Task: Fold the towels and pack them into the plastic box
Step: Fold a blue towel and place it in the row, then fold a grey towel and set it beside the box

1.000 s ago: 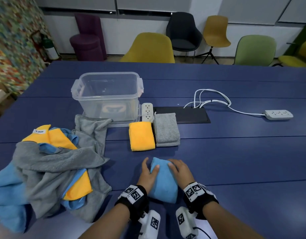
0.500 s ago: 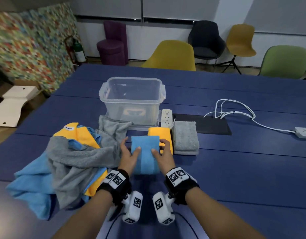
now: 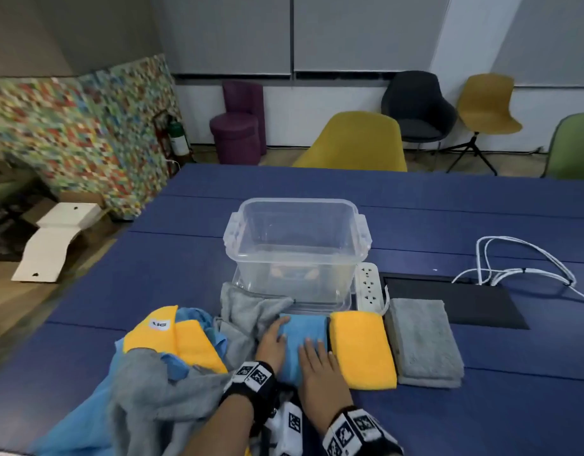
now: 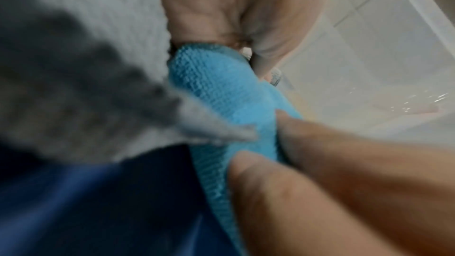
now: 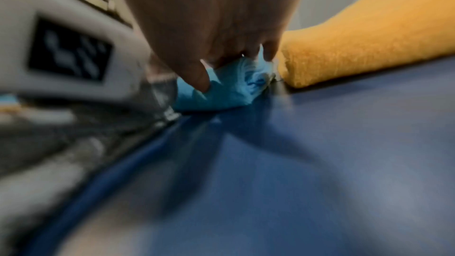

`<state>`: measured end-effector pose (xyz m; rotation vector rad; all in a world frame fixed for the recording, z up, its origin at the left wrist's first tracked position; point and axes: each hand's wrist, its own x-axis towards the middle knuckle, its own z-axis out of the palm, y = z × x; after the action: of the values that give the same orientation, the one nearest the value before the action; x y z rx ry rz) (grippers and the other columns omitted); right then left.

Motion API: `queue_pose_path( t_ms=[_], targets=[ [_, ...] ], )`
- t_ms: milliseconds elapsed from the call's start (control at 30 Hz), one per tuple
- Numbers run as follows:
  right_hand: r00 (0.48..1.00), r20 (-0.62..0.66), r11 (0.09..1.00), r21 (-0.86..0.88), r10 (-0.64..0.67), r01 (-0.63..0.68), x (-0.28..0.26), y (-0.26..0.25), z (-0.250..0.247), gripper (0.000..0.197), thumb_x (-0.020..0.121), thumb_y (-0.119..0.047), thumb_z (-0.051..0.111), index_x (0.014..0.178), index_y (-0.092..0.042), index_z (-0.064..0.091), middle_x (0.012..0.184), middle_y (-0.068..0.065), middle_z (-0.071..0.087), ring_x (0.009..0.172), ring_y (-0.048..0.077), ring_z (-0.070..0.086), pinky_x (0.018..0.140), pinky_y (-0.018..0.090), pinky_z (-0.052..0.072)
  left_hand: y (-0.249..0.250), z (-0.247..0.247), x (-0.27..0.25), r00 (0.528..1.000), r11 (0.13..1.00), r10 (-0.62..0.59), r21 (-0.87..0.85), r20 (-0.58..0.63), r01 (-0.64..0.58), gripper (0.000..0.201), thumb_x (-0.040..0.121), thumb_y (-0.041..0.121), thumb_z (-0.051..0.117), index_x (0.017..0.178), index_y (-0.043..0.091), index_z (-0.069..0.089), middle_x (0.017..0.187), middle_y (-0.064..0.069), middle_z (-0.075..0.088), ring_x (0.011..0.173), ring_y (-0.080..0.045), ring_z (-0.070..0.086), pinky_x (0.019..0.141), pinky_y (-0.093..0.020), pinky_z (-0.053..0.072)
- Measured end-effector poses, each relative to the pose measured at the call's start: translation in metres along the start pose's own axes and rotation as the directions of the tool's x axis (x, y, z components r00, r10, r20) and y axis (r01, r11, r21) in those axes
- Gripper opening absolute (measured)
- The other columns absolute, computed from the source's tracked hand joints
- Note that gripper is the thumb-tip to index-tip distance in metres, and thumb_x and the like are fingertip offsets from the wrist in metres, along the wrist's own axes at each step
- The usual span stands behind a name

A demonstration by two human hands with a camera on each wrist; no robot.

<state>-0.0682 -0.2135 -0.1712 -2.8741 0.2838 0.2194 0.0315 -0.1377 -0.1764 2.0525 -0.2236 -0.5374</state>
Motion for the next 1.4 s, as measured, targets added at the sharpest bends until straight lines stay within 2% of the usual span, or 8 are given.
queue_pose_path(
  t_ms=[133,300,433,600,700,800,1033,1400],
  targets=[
    [0.999,0.028,0.993,-0.114,-0.014,0.018,0.017,0.007,0.005,0.056,0.068,-0.026,0.041,0.115,-0.005,0.063,0.115,0.011,0.066,0.103,0.027,0.066,0.079,0.040,0.055,0.003,0.002,0.018,0.999,0.997,0.045,0.069,0.013,-0.046,0.042,0.094,-0.005,0.038,0.134,0.009,0.045,0.143,-0.012,0.040,0.133,-0.021,0.037,0.102,-0.011,0.021],
    [0.967,0.247,0.960,-0.279,0.066,0.005,0.035,0.011,-0.019,0.062,0.099,-0.021,0.027,0.147,-0.003,-0.007,0.156,0.011,-0.010,0.145,0.029,-0.009,0.117,0.043,-0.001,0.022,-0.009,0.006,0.996,0.783,0.079,0.621,-0.035,-0.040,0.046,0.096,0.018,0.037,0.141,0.022,0.034,0.144,-0.008,0.037,0.131,-0.025,0.037,0.107,-0.034,0.033],
    [0.966,0.244,0.959,-0.281,0.088,-0.017,0.027,0.000,-0.030,0.061,0.099,-0.020,0.028,0.147,-0.003,-0.005,0.157,0.014,-0.008,0.145,0.032,-0.007,0.118,0.044,0.000,0.043,-0.051,-0.031,0.988,0.425,0.065,0.899,-0.143,0.102,0.039,0.093,0.022,0.039,0.132,0.016,0.044,0.137,-0.008,0.041,0.127,-0.029,0.036,0.104,-0.039,0.030],
    [0.975,-0.164,0.976,0.129,-0.153,0.175,-0.020,-0.015,-0.031,0.053,0.079,-0.011,0.048,0.132,-0.012,0.046,0.140,0.011,0.044,0.127,0.032,0.044,0.104,0.040,0.037,0.051,-0.080,-0.064,0.970,0.271,-0.235,0.955,-0.059,0.123,0.052,0.091,0.048,0.041,0.135,0.022,0.043,0.144,-0.005,0.038,0.135,-0.029,0.029,0.108,-0.044,0.022],
    [0.946,0.140,0.874,0.441,-0.293,0.206,-0.047,-0.035,-0.029,0.057,0.078,-0.023,0.055,0.134,-0.020,0.043,0.133,0.009,0.051,0.122,0.028,0.049,0.097,0.040,0.044,0.054,-0.076,-0.087,0.937,0.264,-0.349,0.959,-0.008,0.106,0.048,0.085,0.060,0.046,0.115,0.024,0.053,0.122,-0.004,0.054,0.123,-0.026,0.044,0.098,-0.045,0.029],
    [0.939,0.212,0.864,0.484,-0.269,0.138,-0.059,-0.053,-0.027,0.048,0.087,-0.017,0.053,0.134,-0.019,0.045,0.132,0.011,0.055,0.120,0.027,0.052,0.095,0.035,0.045,0.056,-0.075,-0.111,0.953,0.271,-0.302,0.956,-0.027,0.113,0.018,0.095,0.026,0.044,0.105,0.021,0.058,0.105,-0.006,0.060,0.114,-0.026,0.052,0.095,-0.041,0.037],
    [0.999,0.024,0.781,0.624,-0.034,0.011,-0.069,-0.017,-0.056,0.026,0.087,0.007,0.044,0.098,-0.003,0.065,0.085,0.010,0.066,0.067,0.005,0.064,0.061,0.024,0.050,0.062,-0.102,-0.149,0.968,0.701,-0.141,0.711,0.205,-0.048,0.048,0.093,0.055,0.037,0.108,0.013,0.056,0.122,-0.012,0.058,0.103,-0.026,0.054,0.085,-0.033,0.039],
    [0.774,-0.413,0.397,0.889,0.480,0.228,-0.141,0.076,-0.137,0.024,0.079,0.006,0.047,0.075,-0.015,0.057,0.059,0.001,0.047,0.041,-0.003,0.045,0.046,0.010,0.035,0.076,-0.081,-0.204,0.966,0.714,0.249,0.660,0.072,-0.234,0.031,0.094,0.022,0.047,0.124,0.020,0.048,0.118,-0.007,0.060,0.110,-0.027,0.055,0.083,-0.031,0.042]
  ],
)
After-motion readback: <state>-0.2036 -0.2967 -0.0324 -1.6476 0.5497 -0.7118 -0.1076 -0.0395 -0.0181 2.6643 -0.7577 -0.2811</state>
